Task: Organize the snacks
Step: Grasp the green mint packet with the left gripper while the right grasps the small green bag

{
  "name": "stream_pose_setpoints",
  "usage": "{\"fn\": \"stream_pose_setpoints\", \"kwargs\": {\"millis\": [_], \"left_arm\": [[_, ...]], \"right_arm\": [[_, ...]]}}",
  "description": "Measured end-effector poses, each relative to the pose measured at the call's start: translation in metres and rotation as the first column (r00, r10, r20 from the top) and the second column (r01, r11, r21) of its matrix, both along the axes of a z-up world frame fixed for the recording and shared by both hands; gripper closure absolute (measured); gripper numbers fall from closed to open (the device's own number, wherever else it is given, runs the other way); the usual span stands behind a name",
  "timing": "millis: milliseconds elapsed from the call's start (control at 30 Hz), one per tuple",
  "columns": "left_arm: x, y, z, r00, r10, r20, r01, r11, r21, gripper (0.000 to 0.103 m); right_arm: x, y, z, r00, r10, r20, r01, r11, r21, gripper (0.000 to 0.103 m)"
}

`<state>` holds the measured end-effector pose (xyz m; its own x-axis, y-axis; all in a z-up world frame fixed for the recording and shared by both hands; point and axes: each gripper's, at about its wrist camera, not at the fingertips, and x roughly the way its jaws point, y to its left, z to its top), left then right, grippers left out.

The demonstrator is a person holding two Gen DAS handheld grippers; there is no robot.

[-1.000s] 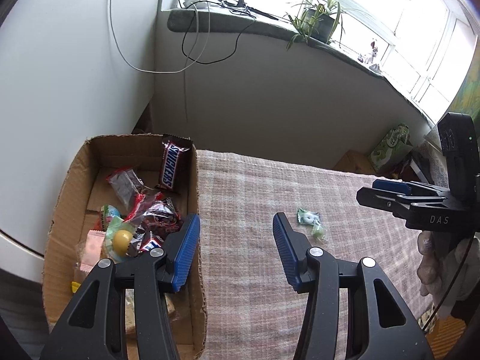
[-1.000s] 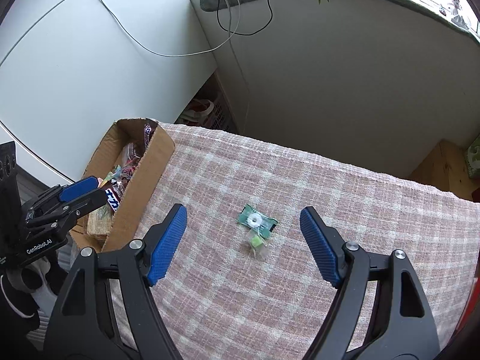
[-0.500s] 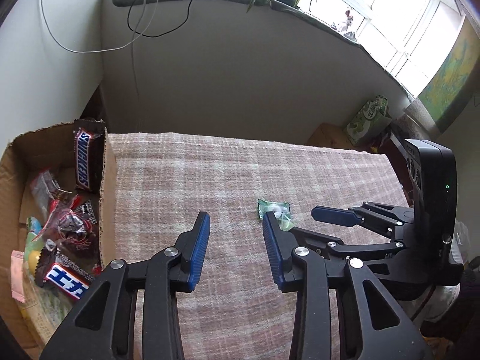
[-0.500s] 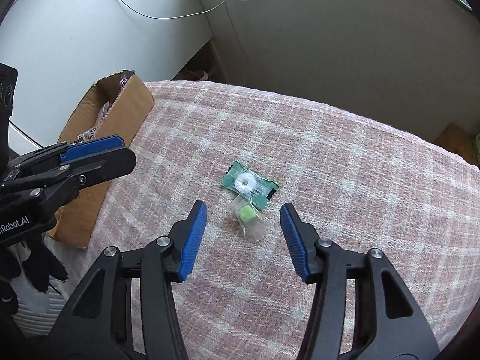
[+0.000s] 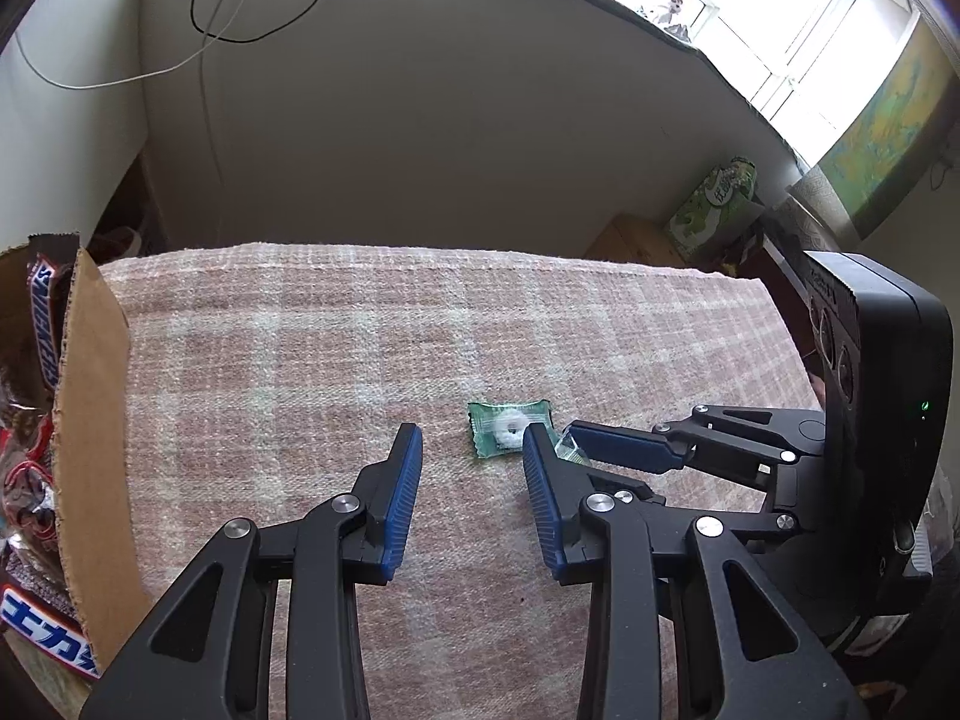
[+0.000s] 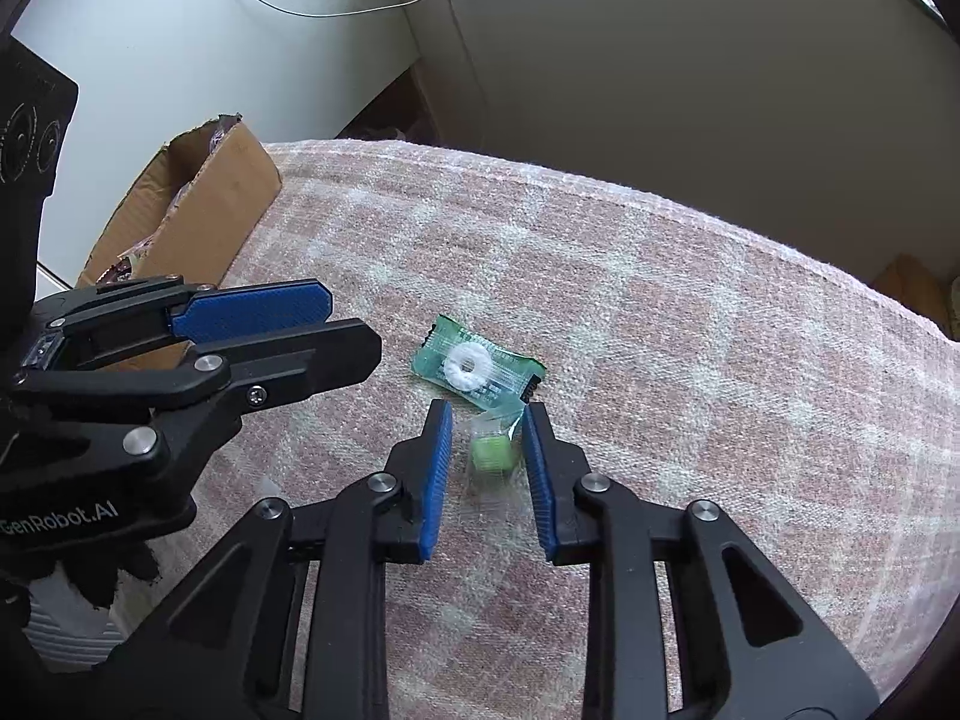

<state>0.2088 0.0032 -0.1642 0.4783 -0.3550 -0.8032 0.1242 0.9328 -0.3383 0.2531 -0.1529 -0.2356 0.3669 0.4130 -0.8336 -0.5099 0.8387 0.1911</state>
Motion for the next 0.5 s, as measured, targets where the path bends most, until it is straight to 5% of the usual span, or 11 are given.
{"fn": "stream_pose_setpoints", "kwargs": {"millis": [133, 300, 500], "left_arm": [[0.007, -0.014, -0.007, 0.998, -0.058, 0.005, 0.057, 0.998, 0.038, 0.07], [0.03, -0.023, -0.01, 0.991, -0.13, 0.021, 0.13, 0.991, -0.003, 0.07], [0.043, -0.039, -0.025, 0.964, -0.263, -0.044, 0.263, 0.965, -0.001, 0.07]], "right_arm": [[0.001, -0.012, 0.0, 1.0, -0.006, 0.0, 0.006, 1.0, -0.005, 0.078], [0.0, -0.026, -0.001, 1.0, -0.017, -0.015, 0.018, 1.0, 0.022, 0.078], [-0.008, -0.031, -0.002, 1.0, -0.002, 0.0, 0.002, 1.0, -0.004, 0.078]]}}
